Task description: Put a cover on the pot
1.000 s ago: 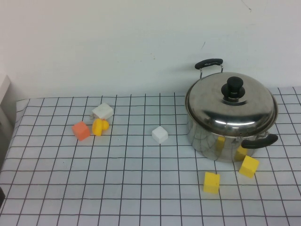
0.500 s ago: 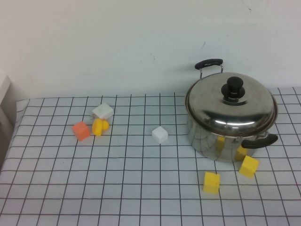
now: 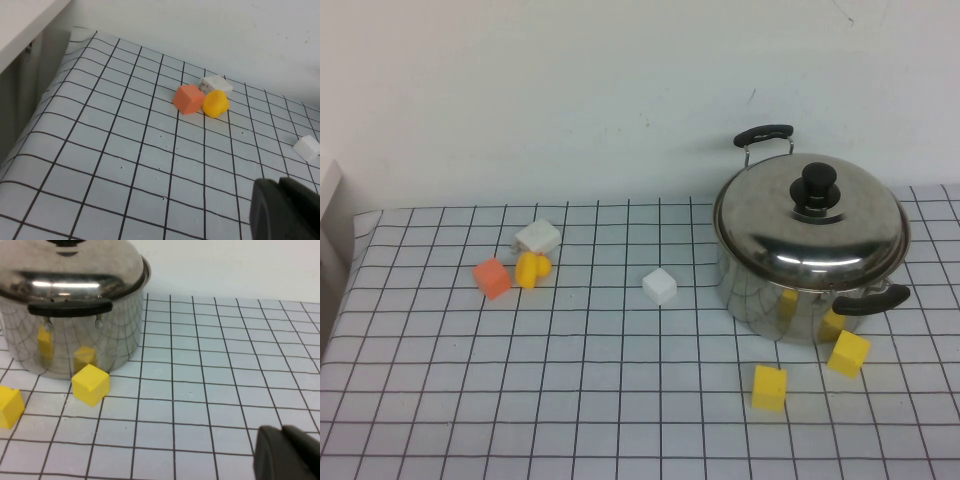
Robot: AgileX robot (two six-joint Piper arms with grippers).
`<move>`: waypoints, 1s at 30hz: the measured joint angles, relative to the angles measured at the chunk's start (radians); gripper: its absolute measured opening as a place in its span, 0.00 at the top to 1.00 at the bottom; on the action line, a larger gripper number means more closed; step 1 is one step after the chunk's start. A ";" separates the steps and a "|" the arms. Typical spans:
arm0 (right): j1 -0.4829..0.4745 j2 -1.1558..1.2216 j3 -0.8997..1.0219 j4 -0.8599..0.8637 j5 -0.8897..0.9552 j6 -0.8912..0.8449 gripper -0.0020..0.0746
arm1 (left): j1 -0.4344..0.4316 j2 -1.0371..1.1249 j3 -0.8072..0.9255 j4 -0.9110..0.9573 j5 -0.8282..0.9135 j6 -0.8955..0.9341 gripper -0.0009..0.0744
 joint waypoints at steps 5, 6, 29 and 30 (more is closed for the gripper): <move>0.000 0.000 0.000 0.000 0.000 0.000 0.96 | -0.002 -0.002 0.000 -0.003 0.000 0.001 0.99; 0.000 0.000 0.000 0.000 0.000 0.000 0.96 | -0.007 -0.002 0.000 -0.005 0.000 0.002 0.99; 0.000 0.000 0.000 0.000 0.000 0.000 0.96 | -0.038 -0.002 0.000 -0.012 0.002 0.119 0.99; 0.000 0.000 0.000 0.000 0.000 0.000 0.96 | -0.038 -0.002 0.000 -0.012 0.002 0.121 0.99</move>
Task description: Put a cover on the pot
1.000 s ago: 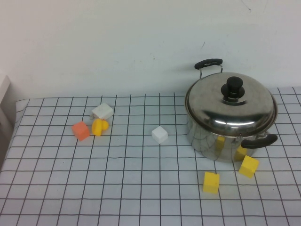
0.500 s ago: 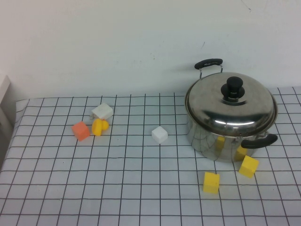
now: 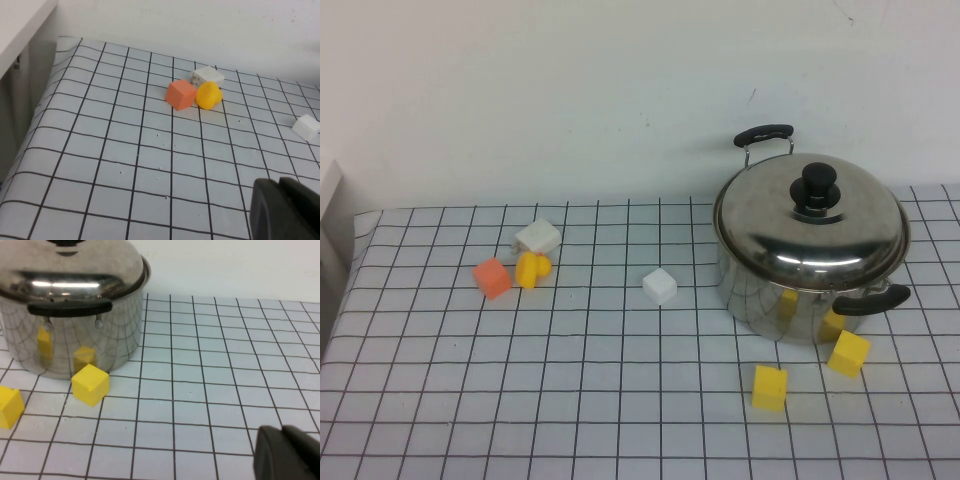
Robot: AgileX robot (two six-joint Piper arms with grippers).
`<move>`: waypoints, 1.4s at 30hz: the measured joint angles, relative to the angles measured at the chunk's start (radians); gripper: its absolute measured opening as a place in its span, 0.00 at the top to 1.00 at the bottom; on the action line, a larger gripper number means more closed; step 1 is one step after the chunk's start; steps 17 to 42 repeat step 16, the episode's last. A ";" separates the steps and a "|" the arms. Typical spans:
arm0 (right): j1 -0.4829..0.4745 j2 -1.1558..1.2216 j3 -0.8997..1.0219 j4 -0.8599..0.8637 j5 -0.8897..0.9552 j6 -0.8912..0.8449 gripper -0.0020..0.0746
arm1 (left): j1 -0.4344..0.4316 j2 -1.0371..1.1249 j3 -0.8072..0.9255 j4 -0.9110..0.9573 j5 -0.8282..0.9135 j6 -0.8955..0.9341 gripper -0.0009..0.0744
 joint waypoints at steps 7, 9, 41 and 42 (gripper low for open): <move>0.000 0.000 0.000 0.000 0.000 0.000 0.96 | 0.000 0.000 0.000 -0.010 0.000 0.019 0.99; 0.000 0.000 0.000 0.000 0.000 0.000 0.96 | 0.000 0.000 0.000 -0.035 0.000 0.019 0.99; 0.000 0.000 0.000 0.000 0.000 0.000 0.96 | 0.000 0.000 0.000 -0.121 0.000 0.019 0.99; 0.000 0.000 0.000 0.000 0.000 0.000 0.96 | 0.000 0.000 0.000 -0.121 0.000 0.019 0.99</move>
